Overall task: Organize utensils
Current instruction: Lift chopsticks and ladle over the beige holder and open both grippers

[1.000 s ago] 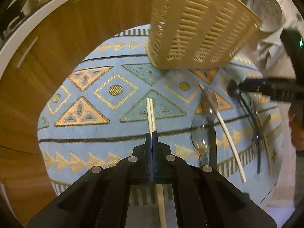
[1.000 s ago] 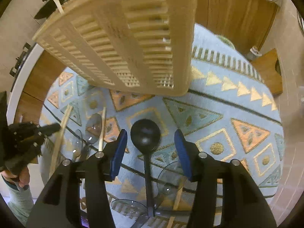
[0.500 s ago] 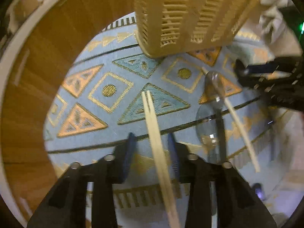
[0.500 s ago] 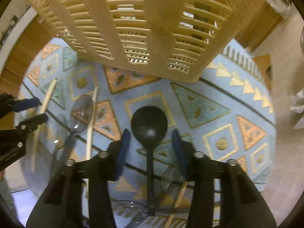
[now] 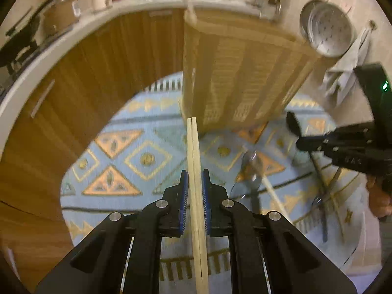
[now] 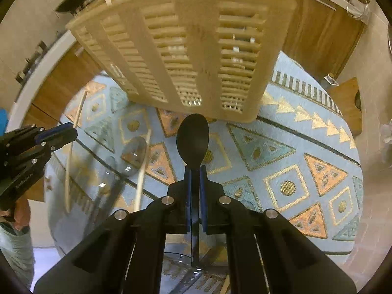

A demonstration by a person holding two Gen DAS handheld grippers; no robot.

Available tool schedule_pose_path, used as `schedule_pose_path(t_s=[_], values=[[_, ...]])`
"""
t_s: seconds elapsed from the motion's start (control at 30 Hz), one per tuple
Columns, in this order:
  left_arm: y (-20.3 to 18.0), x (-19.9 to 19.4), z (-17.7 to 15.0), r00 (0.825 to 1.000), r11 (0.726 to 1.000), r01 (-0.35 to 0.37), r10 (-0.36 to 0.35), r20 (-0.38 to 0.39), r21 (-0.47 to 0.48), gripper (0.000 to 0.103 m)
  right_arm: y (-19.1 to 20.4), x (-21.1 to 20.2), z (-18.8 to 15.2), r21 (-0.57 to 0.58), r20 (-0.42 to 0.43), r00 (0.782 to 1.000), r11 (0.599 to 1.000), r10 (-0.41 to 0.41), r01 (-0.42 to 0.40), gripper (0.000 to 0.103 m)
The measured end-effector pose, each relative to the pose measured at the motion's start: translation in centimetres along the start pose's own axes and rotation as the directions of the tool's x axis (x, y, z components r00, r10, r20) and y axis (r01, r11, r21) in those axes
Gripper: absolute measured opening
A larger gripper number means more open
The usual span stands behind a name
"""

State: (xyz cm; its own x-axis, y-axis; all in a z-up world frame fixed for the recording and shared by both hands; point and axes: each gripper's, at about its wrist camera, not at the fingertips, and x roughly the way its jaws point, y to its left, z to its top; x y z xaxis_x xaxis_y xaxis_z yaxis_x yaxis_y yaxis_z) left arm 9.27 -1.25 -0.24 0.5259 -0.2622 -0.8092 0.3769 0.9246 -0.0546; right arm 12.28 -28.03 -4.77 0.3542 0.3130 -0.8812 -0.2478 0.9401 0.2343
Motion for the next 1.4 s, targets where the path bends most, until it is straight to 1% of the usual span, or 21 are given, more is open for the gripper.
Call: schedule_pose_path(t_s=[0.1, 0.13, 0.17, 0.27, 0.33, 0.4, 0.43, 0.47, 0.57, 0.6, 0.63, 0.7, 0.77, 0.83, 0.93, 1.03, 1.1, 1.2, 1.27, 1.33, 1.4], values=[[-0.9, -2.8, 0.8, 0.994, 1.000, 0.007, -0.008, 0.109, 0.007, 0.008, 0.6, -3.2, -0.4, -0.025, 0.093, 0.995, 0.999, 0.045, -0.043, 0.005], [-1.0, -4.0, 1.4, 0.988, 1.000, 0.019, -0.019, 0.155, 0.006, 0.008, 1.0, -4.4, -0.5, -0.038, 0.133, 0.990, 0.998, 0.054, -0.050, 0.005], [-1.3, -5.8, 1.8, 0.976, 1.000, 0.031, -0.031, 0.218, 0.004, 0.008, 1.7, -5.0, -0.3, -0.048, 0.161, 0.985, 0.997, 0.063, -0.056, 0.005], [-1.9, -8.7, 3.8, 0.936, 0.999, 0.043, -0.040, 0.350, 0.000, 0.008, 3.1, -8.2, 0.2, -0.085, 0.269, 0.958, 0.993, 0.099, -0.079, 0.005], [-2.0, -10.8, 5.7, 0.891, 0.999, 0.048, -0.041, 0.452, -0.004, 0.008, 3.8, -10.6, 0.9, -0.111, 0.358, 0.928, 0.991, 0.105, -0.069, 0.005], [-2.5, -12.8, 7.5, 0.828, 1.000, 0.025, -0.014, 0.560, -0.011, 0.008, 3.8, -12.1, 2.1, -0.121, 0.433, 0.896, 0.992, 0.093, -0.044, 0.005], [-2.8, -13.1, 8.2, 0.809, 1.000, 0.026, -0.013, 0.588, -0.014, 0.008, 3.9, -12.9, 2.8, -0.119, 0.487, 0.871, 0.993, 0.065, -0.008, 0.005], [-2.8, -13.5, 9.3, 0.780, 0.999, 0.040, -0.015, 0.625, -0.026, 0.008, 4.0, -13.3, 3.3, -0.112, 0.517, 0.855, 0.994, 0.042, 0.019, 0.005], [-3.5, -13.1, 11.6, 0.725, 0.996, 0.074, -0.024, 0.688, -0.044, 0.008, 3.5, -14.5, 5.3, -0.068, 0.614, 0.789, 0.994, -0.024, 0.083, 0.005], [-3.6, -12.6, 12.5, 0.698, 0.995, 0.084, -0.022, 0.716, -0.051, 0.008, 3.2, -14.5, 5.9, -0.048, 0.640, 0.766, 0.993, -0.054, 0.110, 0.005], [-3.8, -12.4, 12.6, 0.687, 0.995, 0.079, -0.016, 0.727, -0.053, 0.008, 2.7, -14.4, 6.8, -0.020, 0.667, 0.739, 0.989, -0.094, 0.144, 0.005], [-4.3, -10.8, 13.6, 0.670, 0.997, 0.059, 0.004, 0.743, -0.059, 0.008, 1.3, -14.2, 7.7, 0.017, 0.689, 0.713, 0.987, -0.127, 0.160, 0.005], [-4.4, -9.7, 13.8, 0.664, 0.997, 0.040, 0.024, 0.747, -0.067, 0.008, -0.3, -13.4, 8.6, 0.051, 0.700, 0.700, 0.988, -0.140, 0.146, 0.005], [-4.4, -8.4, 13.9, 0.656, 0.997, 0.022, 0.043, 0.753, -0.076, 0.008, -1.2, -11.8, 9.4, 0.071, 0.700, 0.699, 0.989, -0.144, 0.133, 0.005], [-3.7, -6.6, 14.0, 0.658, 0.994, 0.014, 0.072, 0.750, -0.108, 0.008, -1.6, -9.7, 9.6, 0.088, 0.703, 0.694, 0.987, -0.159, 0.137, 0.005], [-2.9, -4.8, 14.0, 0.672, 0.991, 0.022, 0.084, 0.736, -0.133, 0.008, -2.2, -8.4, 9.8, 0.089, 0.707, 0.688, 0.986, -0.161, 0.139, 0.005], [-2.8, -3.6, 13.9, 0.686, 0.990, 0.026, 0.085, 0.722, -0.141, 0.008, -1.9, -7.7, 9.5, 0.082, 0.710, 0.688, 0.987, -0.153, 0.134, 0.005], [-2.6, -2.1, 13.6, 0.713, 0.991, 0.019, 0.081, 0.697, -0.135, 0.009, -2.0, -6.9, 9.1, 0.071, 0.717, 0.678, 0.984, -0.163, 0.162, 0.005], [-2.5, -1.6, 12.9, 0.718, 0.990, 0.021, 0.081, 0.692, -0.138, 0.010, -2.2, -6.4, 8.7, 0.063, 0.720, 0.675, 0.984, -0.162, 0.169, 0.005], [-2.4, -1.4, 12.5, 0.715, 0.990, 0.034, 0.074, 0.695, -0.140, 0.010, -2.1, -6.4, 8.2, 0.066, 0.732, 0.662, 0.983, -0.163, 0.170, 0.005], [-2.3, -1.3, 12.2, 0.713, 0.990, 0.037, 0.070, 0.698, -0.137, 0.010, -2.2, -6.4, 8.1, 0.048, 0.727, 0.672, 0.987, -0.140, 0.154, 0.006]])
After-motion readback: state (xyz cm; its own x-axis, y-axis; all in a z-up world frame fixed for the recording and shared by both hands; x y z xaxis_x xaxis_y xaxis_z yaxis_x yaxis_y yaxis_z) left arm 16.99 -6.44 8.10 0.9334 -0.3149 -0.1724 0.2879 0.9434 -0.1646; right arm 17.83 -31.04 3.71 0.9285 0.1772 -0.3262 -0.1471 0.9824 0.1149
